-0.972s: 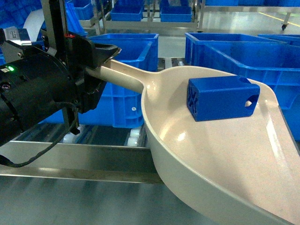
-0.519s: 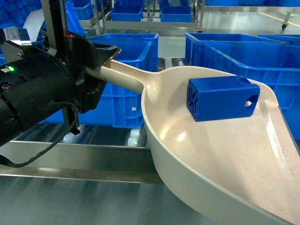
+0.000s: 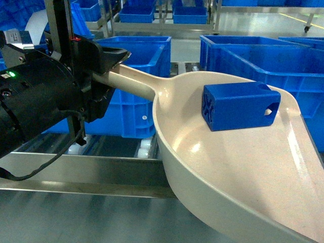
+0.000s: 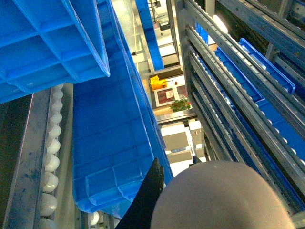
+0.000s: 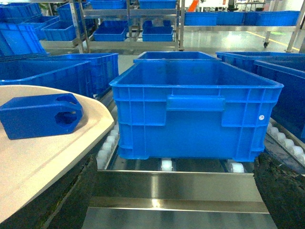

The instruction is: Place part in tray to right shelf

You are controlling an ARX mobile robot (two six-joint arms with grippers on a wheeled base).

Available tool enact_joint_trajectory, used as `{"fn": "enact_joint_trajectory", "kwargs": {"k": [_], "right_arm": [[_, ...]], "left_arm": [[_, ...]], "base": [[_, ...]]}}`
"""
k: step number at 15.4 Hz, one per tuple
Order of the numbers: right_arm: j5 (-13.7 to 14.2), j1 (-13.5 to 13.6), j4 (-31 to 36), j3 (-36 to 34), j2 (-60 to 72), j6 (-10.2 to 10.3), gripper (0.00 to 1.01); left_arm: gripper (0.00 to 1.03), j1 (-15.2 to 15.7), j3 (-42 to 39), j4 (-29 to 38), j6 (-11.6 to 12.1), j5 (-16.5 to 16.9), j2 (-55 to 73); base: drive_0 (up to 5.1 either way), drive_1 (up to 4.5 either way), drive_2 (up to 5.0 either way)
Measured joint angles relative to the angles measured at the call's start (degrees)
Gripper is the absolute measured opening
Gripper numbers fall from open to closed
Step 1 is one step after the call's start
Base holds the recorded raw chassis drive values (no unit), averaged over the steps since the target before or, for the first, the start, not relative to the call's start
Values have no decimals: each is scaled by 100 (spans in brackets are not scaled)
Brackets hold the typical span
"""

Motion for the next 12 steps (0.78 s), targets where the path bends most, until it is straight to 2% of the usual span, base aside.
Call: {"fn": "enact_joint_trajectory", "kwargs": {"k": [12], "right_arm": [[0,0,0,0,0,2,98]], "left_arm": [[13,0,0,-2,0,0,0]], "base": [[0,0,0]]}}
